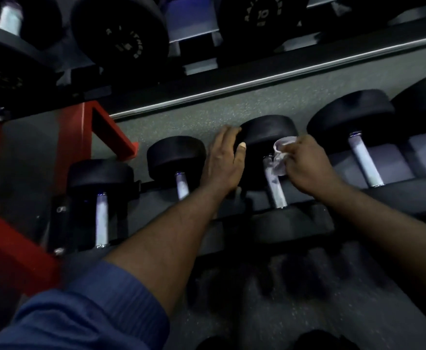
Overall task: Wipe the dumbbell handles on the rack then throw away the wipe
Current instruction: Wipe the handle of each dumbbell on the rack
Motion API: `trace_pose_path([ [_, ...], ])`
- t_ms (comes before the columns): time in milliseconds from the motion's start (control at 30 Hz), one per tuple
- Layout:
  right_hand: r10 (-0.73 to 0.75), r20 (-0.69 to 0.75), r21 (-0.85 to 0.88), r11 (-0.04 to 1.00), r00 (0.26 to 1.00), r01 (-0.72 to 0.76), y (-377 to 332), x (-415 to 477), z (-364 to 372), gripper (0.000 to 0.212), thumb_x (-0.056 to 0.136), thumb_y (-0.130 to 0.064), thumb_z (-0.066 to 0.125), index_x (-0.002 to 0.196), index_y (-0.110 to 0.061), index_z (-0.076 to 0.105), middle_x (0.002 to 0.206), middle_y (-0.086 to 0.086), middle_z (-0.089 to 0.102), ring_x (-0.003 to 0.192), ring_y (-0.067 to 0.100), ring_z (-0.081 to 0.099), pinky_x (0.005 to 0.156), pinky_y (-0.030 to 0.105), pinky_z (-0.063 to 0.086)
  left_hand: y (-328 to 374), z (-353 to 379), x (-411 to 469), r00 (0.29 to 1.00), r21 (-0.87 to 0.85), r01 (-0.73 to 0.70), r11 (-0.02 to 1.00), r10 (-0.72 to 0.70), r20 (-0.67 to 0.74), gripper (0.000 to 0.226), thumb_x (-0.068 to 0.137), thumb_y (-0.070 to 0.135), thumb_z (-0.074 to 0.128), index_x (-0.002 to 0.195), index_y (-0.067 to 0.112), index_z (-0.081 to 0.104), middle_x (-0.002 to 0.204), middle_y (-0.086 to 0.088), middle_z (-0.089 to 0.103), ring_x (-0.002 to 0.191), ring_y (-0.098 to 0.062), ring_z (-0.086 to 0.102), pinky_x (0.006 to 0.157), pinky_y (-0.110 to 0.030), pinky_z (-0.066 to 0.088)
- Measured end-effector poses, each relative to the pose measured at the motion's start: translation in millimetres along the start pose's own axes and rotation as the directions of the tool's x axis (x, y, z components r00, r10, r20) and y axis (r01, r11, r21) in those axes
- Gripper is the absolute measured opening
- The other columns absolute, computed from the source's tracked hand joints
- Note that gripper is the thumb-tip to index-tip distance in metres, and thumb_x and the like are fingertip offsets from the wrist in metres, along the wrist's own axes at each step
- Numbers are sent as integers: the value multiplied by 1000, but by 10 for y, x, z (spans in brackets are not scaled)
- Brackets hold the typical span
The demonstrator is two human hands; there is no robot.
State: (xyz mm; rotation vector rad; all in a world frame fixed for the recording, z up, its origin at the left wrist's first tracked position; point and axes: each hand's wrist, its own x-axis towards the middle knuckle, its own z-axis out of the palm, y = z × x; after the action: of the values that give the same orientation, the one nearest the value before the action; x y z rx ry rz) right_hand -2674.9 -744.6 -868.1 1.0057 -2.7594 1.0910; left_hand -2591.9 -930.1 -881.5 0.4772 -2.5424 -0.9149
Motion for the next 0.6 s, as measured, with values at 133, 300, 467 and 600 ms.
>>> trace_pose_path([
  [133, -62, -2, -169, 984, 998, 60, 174, -36, 172, 33, 79, -20, 80, 112, -21, 77, 99, 14, 68, 85, 38, 68, 77, 35, 57, 60, 146, 334, 992, 50, -53, 997, 47, 113, 52, 108, 42, 45, 157, 24, 43, 163, -1, 41, 150, -19, 37, 124, -41, 31],
  [300, -45, -143, -357, 934, 989, -9, 142, 177, 376, 24, 79, -30, 57, 80, -16, 77, 72, 12, 67, 66, 40, 63, 53, 34, 45, 268, 251, 850, 977, 226, -94, 970, 46, 209, 53, 103, 65, 40, 125, 24, 65, 122, -6, 68, 110, -26, 62, 89, -33, 47],
  [467, -270, -40, -270, 930, 962, 250, 311, 183, 518, 20, 81, -27, 55, 76, -17, 71, 73, 1, 58, 74, 26, 59, 53, 31, 43, 315, 377, 1030, 989, 335, -40, 941, -9, 145, 58, 95, 78, 40, 95, 29, 71, 98, -2, 71, 91, -27, 65, 72, -33, 43],
  [600, -312, 124, -240, 911, 942, 334, 190, 223, 610, 9, 72, -10, 75, 75, -17, 70, 72, 0, 58, 78, 27, 59, 52, 35, 49, 263, 373, 996, 994, 294, -48, 954, 16, 112, 55, 95, 77, 42, 85, 29, 66, 96, 0, 72, 92, -27, 67, 76, -34, 50],
])
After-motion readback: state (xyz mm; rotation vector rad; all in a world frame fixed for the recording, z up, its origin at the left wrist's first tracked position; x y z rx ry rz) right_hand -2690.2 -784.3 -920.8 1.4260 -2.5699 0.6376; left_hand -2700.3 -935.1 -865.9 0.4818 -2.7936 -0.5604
